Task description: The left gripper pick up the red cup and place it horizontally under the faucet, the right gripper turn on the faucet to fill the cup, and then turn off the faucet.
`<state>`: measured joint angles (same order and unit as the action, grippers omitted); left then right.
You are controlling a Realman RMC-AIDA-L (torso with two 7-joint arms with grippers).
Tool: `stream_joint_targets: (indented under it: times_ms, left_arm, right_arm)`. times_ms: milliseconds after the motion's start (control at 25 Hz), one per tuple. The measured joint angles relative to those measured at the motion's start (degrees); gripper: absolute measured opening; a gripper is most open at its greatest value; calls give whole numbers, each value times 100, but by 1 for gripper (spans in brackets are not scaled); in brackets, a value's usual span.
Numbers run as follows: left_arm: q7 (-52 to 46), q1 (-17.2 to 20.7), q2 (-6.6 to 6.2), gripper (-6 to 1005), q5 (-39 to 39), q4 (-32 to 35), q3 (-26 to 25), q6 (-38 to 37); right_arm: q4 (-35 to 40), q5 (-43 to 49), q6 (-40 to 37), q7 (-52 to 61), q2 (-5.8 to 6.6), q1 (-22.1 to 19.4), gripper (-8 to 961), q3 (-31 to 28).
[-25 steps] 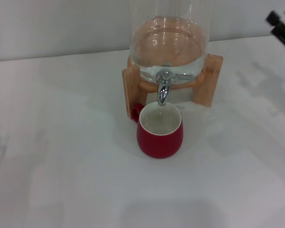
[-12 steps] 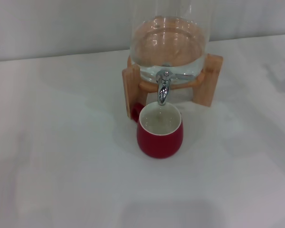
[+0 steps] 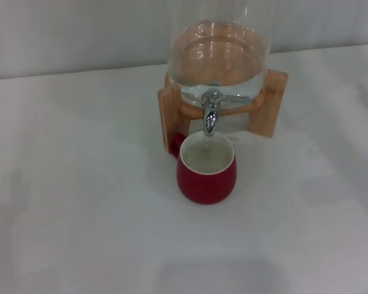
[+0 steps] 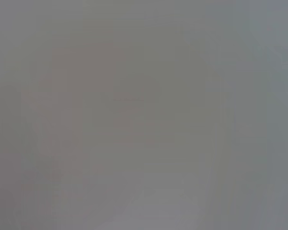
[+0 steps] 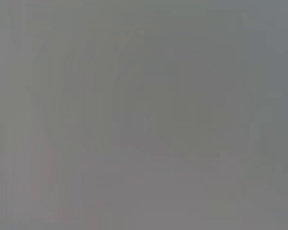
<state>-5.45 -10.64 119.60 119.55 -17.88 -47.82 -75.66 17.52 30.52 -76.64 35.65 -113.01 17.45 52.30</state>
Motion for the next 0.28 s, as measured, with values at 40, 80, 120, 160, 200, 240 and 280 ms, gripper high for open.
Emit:
stream_joint_targets:
  times_ms: [40, 80, 120, 160, 200, 240, 280]
  left_arm:
    - [0, 0, 2, 880, -6, -7, 1, 2]
    - [0, 0, 2, 880, -6, -8, 0, 2]
    - [0, 0, 2, 880, -9, -13, 0, 2]
    - [0, 0, 3, 880, -10, -14, 0, 3]
    - [0, 0, 5, 880, -11, -14, 0, 3]
    - [0, 1, 8, 880, -12, -8, 0, 3]
    - [3, 0, 10, 880, -25, 3, 2, 2]
  right_arm:
    - [1, 0, 14, 0, 2, -3, 703, -22]
    - [-3, 0, 21, 0, 6, -3, 703, -69]
    - [-16, 3, 28, -1, 6, -6, 707, -119]
    - [-26, 4, 32, -4, 3, -10, 710, -146]
    - [-29, 3, 33, -9, -5, -17, 714, -184]
    - [-31, -1, 33, -17, -20, -30, 717, -225]
    - [-34, -5, 33, -21, -34, -46, 721, -252]
